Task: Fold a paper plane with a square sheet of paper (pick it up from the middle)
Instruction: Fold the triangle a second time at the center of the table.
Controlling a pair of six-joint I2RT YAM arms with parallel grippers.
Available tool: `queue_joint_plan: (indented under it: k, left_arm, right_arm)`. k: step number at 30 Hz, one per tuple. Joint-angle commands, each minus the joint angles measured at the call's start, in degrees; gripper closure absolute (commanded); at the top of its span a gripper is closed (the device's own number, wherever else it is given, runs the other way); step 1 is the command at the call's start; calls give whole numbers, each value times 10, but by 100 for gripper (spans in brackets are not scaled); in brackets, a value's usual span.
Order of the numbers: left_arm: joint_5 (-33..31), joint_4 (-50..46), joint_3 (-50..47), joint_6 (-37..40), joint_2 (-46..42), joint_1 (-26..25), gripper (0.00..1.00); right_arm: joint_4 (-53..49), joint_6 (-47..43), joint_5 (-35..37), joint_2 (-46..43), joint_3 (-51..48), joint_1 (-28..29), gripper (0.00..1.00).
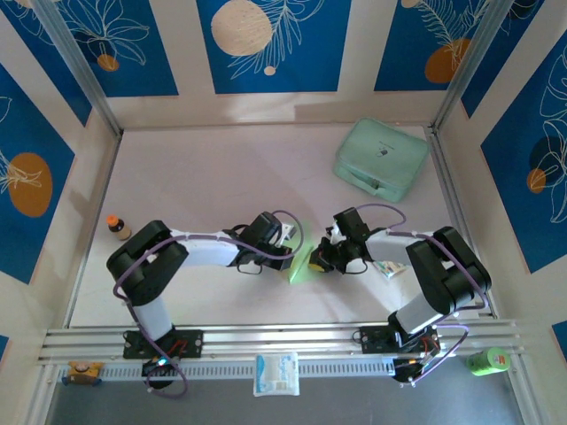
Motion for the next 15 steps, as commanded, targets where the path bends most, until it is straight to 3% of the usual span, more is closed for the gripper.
queue_joint_plan:
  k: [1,15]
  left_arm:
    - [-12,-9,-8,2,-18,8,98]
    - [-19,-7,-10,0,-12,10,98]
  right_arm:
    - [-50,-13,25,10,1,-2,100]
    - [-55,-15,22,12,6,-3,100]
